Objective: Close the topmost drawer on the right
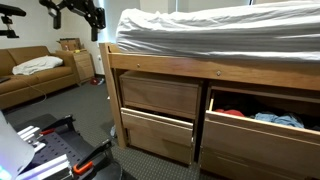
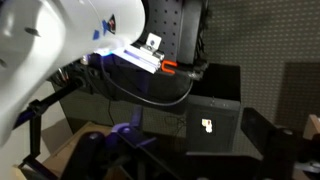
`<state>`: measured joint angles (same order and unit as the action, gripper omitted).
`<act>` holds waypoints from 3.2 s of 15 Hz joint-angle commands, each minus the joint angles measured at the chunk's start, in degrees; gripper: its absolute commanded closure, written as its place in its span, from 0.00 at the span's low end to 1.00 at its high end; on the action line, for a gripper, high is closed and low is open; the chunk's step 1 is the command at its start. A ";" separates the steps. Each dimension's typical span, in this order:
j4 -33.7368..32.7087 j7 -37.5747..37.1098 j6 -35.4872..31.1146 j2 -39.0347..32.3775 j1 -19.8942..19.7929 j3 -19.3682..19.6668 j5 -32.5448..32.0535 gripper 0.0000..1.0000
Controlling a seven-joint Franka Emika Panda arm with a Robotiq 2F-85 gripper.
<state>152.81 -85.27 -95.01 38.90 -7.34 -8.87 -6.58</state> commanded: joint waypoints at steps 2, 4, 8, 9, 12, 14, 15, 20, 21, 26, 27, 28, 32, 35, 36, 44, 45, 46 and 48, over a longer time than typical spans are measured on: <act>4.68 -8.60 -9.87 0.61 -3.21 -1.54 -11.18 0.00; 3.64 -15.30 -6.37 -1.37 -2.47 -0.56 -6.59 0.00; 3.75 -12.67 -5.70 -0.90 -0.58 0.72 -3.91 0.00; 3.75 -12.67 -5.64 -0.98 -0.54 0.77 -3.59 0.00; 10.75 -14.91 -6.74 8.10 -2.99 1.65 -7.52 0.00; 7.08 -17.22 -6.31 6.23 -6.94 3.77 -12.05 0.00; 8.63 -18.08 -5.73 8.78 -8.66 5.17 -13.69 0.00; 6.71 -19.08 -0.60 15.70 -19.20 12.57 -23.73 0.00; 6.36 -19.22 -2.55 12.35 -15.34 10.63 -21.84 0.00; 6.14 -20.72 -4.09 13.65 -14.43 10.14 -21.14 0.00; 5.98 -23.33 -6.89 11.77 -13.80 9.91 -19.69 0.00; 5.81 -27.15 -11.94 6.97 -13.06 9.25 -18.20 0.00; 7.05 -17.01 -24.25 -2.31 -15.18 19.54 -17.20 0.00; 7.18 -8.86 -28.28 -12.80 -17.97 26.02 -16.04 0.00; 6.66 -6.45 -29.53 -17.21 -18.92 27.78 -15.68 0.00; 4.86 -2.43 -29.09 -27.96 -20.34 29.72 -14.48 0.00; 4.67 -2.44 -28.97 -28.15 -20.27 29.61 -14.51 0.00; 5.16 -3.01 -29.22 -28.53 -20.05 29.09 -15.66 0.00; 3.77 -9.72 -39.99 -38.04 -19.27 29.15 -13.66 0.00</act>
<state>157.63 -89.27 -125.02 10.32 -26.87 21.10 -21.58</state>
